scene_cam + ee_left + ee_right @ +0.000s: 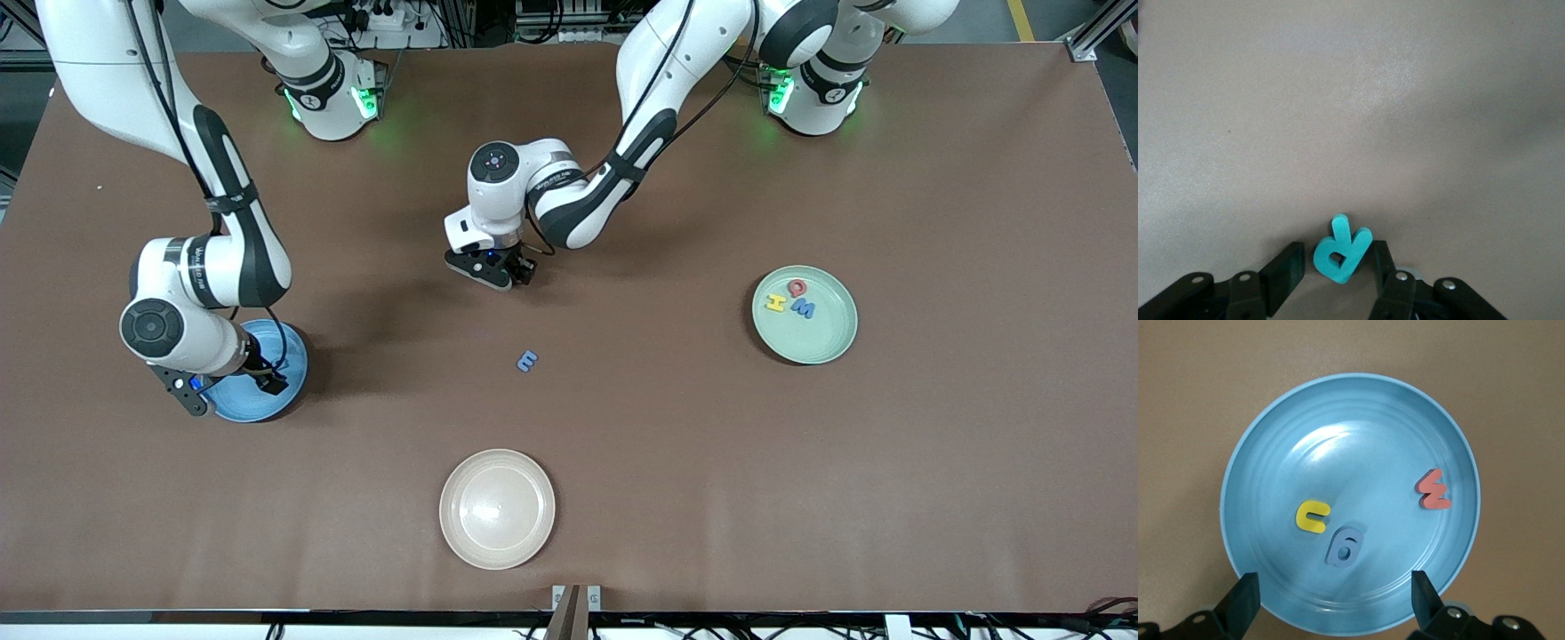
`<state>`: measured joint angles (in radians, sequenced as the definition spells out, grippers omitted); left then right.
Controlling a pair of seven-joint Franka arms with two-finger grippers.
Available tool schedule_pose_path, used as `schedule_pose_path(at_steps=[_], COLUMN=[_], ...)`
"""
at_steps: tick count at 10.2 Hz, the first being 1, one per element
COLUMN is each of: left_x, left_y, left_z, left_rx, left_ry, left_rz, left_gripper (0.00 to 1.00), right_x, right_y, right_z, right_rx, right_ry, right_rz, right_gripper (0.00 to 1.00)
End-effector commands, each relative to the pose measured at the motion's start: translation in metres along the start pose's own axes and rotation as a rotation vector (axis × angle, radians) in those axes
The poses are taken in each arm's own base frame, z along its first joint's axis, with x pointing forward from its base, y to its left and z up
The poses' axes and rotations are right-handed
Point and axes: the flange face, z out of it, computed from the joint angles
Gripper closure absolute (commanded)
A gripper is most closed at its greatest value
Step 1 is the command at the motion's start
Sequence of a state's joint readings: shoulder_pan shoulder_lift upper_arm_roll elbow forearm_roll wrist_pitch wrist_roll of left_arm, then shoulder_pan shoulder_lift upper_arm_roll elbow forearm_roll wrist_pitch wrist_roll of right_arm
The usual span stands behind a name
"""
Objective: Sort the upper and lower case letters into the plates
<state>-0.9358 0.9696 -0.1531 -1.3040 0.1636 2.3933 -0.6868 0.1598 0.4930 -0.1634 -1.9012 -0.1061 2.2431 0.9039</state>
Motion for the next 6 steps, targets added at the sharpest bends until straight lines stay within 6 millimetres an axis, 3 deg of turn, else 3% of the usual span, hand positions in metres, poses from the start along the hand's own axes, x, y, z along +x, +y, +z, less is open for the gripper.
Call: schedule_pose_path(at_steps=[1, 6], left_x=[0.005, 0.009], left_y=[-0.001, -0.006], left_z=[0.004, 0.007], left_rx=[-0.008, -0.015], left_ry=[0.027, 0.048], left_rz=[0.023, 0.048], left_gripper=[0.49, 0.49], right_x=[-0.014, -0.033], right_y=[-0.012, -0.044], right_z=[-0.014, -0.049], right_rx=[0.002, 0.041], right_ry=[0.014, -0.018], right_rz=[0.031, 0.09], right_gripper=[0.0, 0.0])
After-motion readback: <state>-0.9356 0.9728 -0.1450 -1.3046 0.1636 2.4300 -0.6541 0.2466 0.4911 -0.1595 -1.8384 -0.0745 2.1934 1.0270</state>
